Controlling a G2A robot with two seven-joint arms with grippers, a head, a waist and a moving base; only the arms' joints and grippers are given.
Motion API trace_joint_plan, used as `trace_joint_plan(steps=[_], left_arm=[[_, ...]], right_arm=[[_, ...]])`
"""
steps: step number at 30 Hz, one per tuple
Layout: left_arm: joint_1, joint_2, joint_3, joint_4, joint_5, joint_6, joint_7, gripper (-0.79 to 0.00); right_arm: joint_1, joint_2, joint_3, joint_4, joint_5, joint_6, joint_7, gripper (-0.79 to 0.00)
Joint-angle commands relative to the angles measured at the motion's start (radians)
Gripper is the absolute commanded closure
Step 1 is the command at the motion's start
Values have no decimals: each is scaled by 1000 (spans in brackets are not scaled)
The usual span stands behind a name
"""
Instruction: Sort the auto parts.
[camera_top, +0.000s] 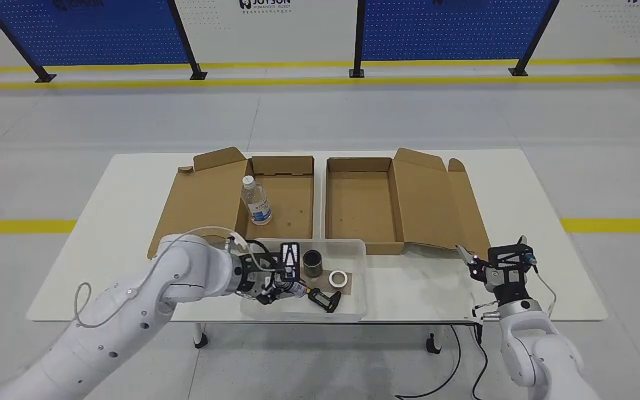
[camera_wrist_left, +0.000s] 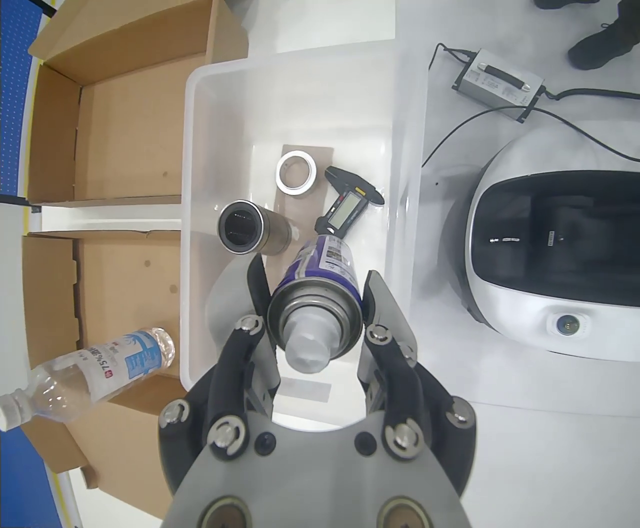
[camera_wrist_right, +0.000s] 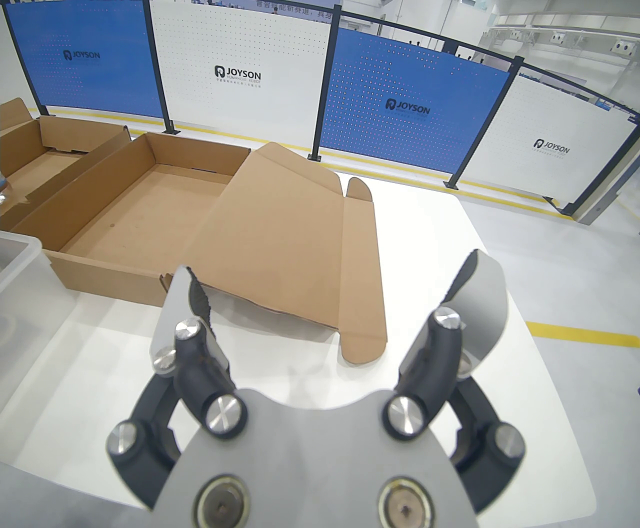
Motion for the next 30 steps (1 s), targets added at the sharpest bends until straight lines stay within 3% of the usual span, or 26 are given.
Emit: trace_joint_plan(steps=[1,13,30], left_arm=[[1,0,-4,-1,-3,-1,-2,0],[-5,-4,-36,23,1,31,43,0],[-44,-30,-84,182,146,243,174,0]], right_arm=[[0,0,0,0,0,0,0,-785],[0,0,0,0,0,0,0,-785],[0,0,0,0,0,0,0,-785]])
